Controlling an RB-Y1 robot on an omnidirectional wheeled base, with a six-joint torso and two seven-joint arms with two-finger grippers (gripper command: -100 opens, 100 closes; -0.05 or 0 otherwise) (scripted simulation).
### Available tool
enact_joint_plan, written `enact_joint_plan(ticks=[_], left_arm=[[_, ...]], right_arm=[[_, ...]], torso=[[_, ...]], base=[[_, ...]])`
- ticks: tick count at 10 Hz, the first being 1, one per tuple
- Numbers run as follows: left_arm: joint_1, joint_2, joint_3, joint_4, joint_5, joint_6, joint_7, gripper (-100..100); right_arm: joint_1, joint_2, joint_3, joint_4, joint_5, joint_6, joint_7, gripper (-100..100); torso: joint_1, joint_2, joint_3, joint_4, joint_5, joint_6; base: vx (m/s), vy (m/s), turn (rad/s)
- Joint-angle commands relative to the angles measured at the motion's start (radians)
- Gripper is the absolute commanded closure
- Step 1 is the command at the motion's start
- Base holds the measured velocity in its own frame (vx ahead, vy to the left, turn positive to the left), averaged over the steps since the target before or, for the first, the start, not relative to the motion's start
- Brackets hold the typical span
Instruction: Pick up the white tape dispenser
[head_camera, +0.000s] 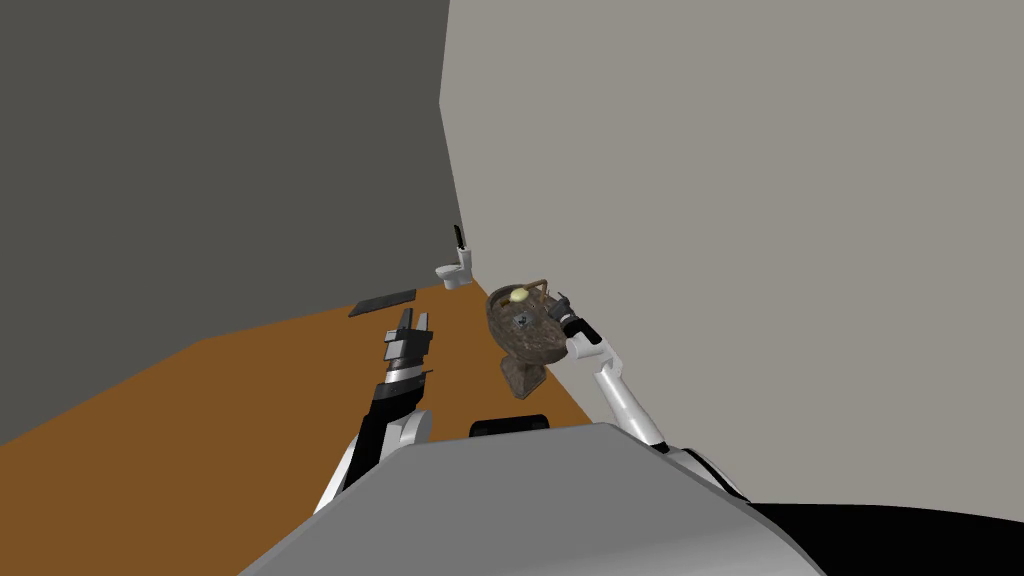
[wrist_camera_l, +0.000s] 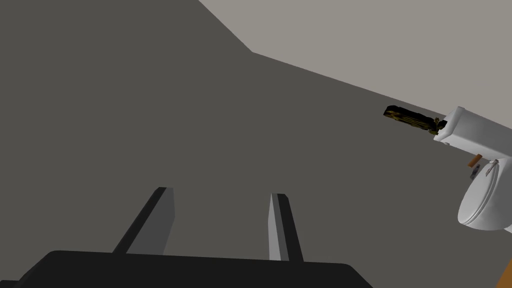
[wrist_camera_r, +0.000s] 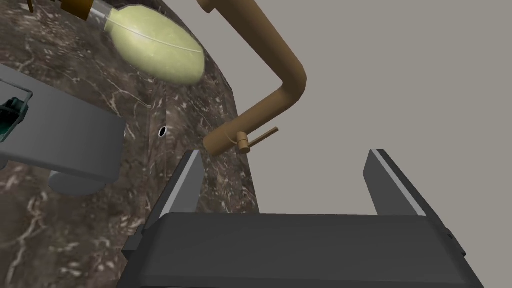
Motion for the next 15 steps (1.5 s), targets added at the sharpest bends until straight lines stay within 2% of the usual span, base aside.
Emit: enact_joint_plan(ticks=[1,2,3,4,6,7,8,9,10,11,12,13,14,15], left_arm=[[0.000,0.000,0.000,0.000,0.000,0.000,0.000,0],[0.000,0.000,0.000,0.000,0.000,0.000,0.000,0],[0.000,0.000,0.000,0.000,0.000,0.000,0.000,0],[0.000,0.000,0.000,0.000,0.000,0.000,0.000,0],[0.000,0.000,0.000,0.000,0.000,0.000,0.000,0],[0.000,0.000,0.000,0.000,0.000,0.000,0.000,0],[0.000,0.000,0.000,0.000,0.000,0.000,0.000,0],[0.000,0.000,0.000,0.000,0.000,0.000,0.000,0],[0.000,0.000,0.000,0.000,0.000,0.000,0.000,0],[0.000,0.000,0.000,0.000,0.000,0.000,0.000,0],[0.000,0.000,0.000,0.000,0.000,0.000,0.000,0],[0.000,0.000,0.000,0.000,0.000,0.000,0.000,0],[0.000,0.000,0.000,0.000,0.000,0.000,0.000,0],[0.000,0.000,0.000,0.000,0.000,0.000,0.000,0]], right_arm=[[-0.019,-0.006,0.001,0.026,-0.013,0.027,-0.048,-100],[-0.064,-0.019,0.003,0.071,-0.042,0.068,-0.079,-100],[-0.064,-0.019,0.003,0.076,-0.042,0.078,-0.109,-100],[-0.106,-0.032,0.004,0.114,-0.072,0.116,-0.138,-100],[-0.109,-0.032,0.004,0.126,-0.072,0.129,-0.178,-100],[-0.153,-0.043,0.006,0.168,-0.101,0.178,-0.216,-100],[-0.153,-0.043,0.006,0.176,-0.101,0.180,-0.242,-100],[-0.194,-0.053,0.008,0.215,-0.130,0.219,-0.272,-100],[-0.197,-0.053,0.008,0.227,-0.130,0.231,-0.300,-100],[-0.197,-0.053,0.008,0.227,-0.130,0.231,-0.306,-100],[-0.241,-0.062,0.010,0.275,-0.158,0.277,-0.347,-100],[-0.241,-0.062,0.010,0.278,-0.158,0.282,-0.370,-100],[-0.284,-0.070,0.012,0.320,-0.187,0.324,-0.401,-100],[-0.284,-0.070,0.012,0.330,-0.187,0.333,-0.429,-100]], torso=[[0.000,0.000,0.000,0.000,0.000,0.000],[0.001,0.000,0.000,0.000,0.000,0.000],[0.002,0.000,0.000,0.000,0.000,0.000],[0.001,0.000,0.000,0.000,0.000,0.000],[0.002,0.000,0.000,0.000,0.000,0.000],[0.000,0.000,0.000,0.000,0.000,0.000],[0.001,0.000,0.000,0.000,0.000,0.000],[0.001,0.000,0.000,0.000,0.000,0.000],[0.002,-0.001,0.000,0.000,0.000,0.000],[0.002,0.000,0.000,0.000,0.000,0.000],[0.000,0.000,0.000,0.000,0.000,0.000],[0.000,0.000,0.000,0.000,0.000,0.000],[0.000,0.000,0.000,0.000,0.000,0.000],[0.002,0.000,0.000,0.000,0.000,0.000]], base=[[0.005,0.050,-0.069],[0.004,0.065,-0.103],[0.003,0.058,-0.037],[0.000,0.066,-0.073],[0.006,0.045,-0.024],[0.001,0.051,-0.083],[0.007,0.050,-0.052],[0.017,0.068,-0.082],[0.007,0.066,-0.044],[-0.002,0.024,0.000],[0.006,0.035,-0.068],[0.009,0.048,-0.055],[0.006,0.073,-0.084],[0.007,0.062,-0.041]])
